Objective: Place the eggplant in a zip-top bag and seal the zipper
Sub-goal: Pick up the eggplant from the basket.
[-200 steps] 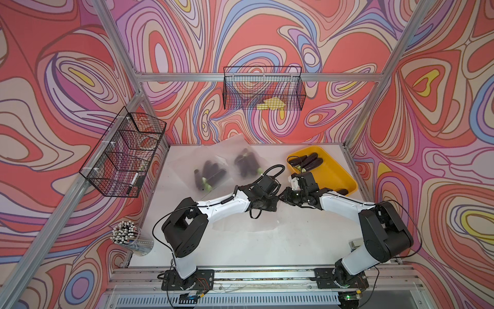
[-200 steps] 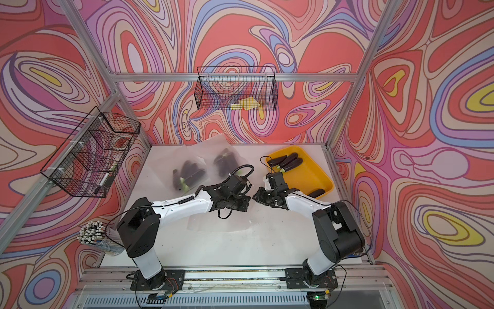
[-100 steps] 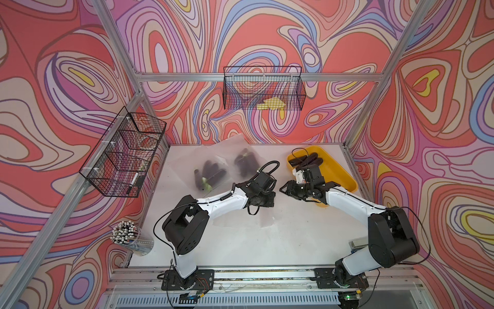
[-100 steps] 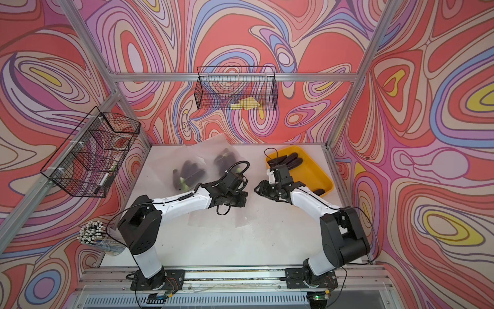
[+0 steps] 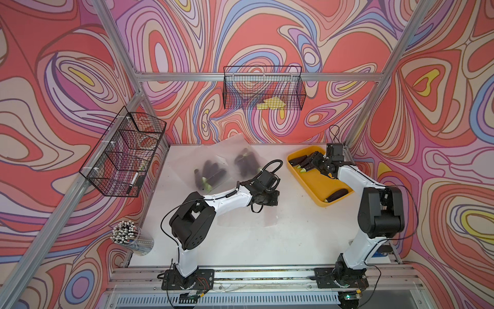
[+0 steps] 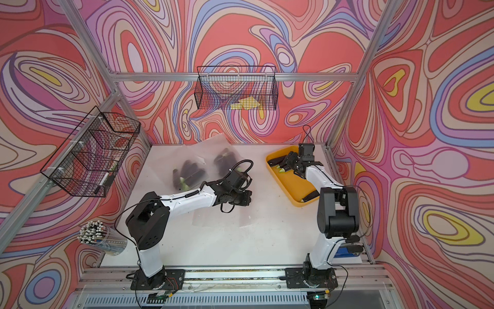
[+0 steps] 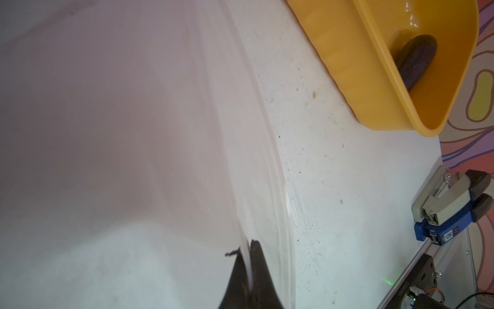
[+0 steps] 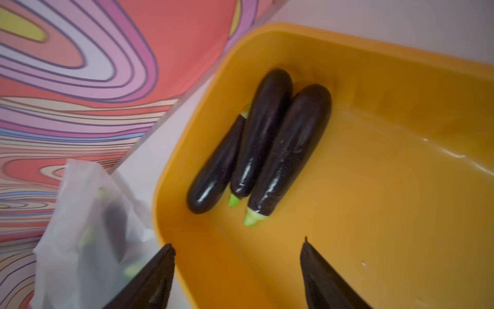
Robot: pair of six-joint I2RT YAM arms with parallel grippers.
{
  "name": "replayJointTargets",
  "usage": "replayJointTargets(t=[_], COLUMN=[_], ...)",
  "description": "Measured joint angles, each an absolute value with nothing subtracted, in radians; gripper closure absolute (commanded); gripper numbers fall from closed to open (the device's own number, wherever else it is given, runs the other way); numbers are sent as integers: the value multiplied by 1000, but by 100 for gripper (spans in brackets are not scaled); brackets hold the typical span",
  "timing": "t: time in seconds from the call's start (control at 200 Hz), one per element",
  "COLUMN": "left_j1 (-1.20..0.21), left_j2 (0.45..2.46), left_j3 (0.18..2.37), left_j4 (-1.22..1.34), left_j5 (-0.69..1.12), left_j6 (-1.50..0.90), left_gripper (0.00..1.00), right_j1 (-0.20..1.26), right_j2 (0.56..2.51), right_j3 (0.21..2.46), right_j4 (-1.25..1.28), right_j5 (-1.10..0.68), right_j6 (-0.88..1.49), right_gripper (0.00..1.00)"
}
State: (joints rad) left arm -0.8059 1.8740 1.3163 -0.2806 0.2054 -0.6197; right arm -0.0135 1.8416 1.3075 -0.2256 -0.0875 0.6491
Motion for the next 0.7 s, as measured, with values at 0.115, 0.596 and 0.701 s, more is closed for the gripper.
replayJointTargets(t=[0.115,0.596,0.701], left_j1=[-806,-806,-806], left_j2=[1874,1883,1883], left_j3=[1340,1392,1392], left_j4=[-280,-282,-281], left_j5=[207,213,228], left_j6=[-612,-586,-579], left_gripper=[100,100,100], right_j1=[-30,-64,-65], right_j2=[1951,2169,2183], right_j3=[1356,1514,1523], right_j4=[-239,-216,-203], right_j5=[-52,-36,-37], right_j6=[664,713,720], right_gripper=[24,34,46])
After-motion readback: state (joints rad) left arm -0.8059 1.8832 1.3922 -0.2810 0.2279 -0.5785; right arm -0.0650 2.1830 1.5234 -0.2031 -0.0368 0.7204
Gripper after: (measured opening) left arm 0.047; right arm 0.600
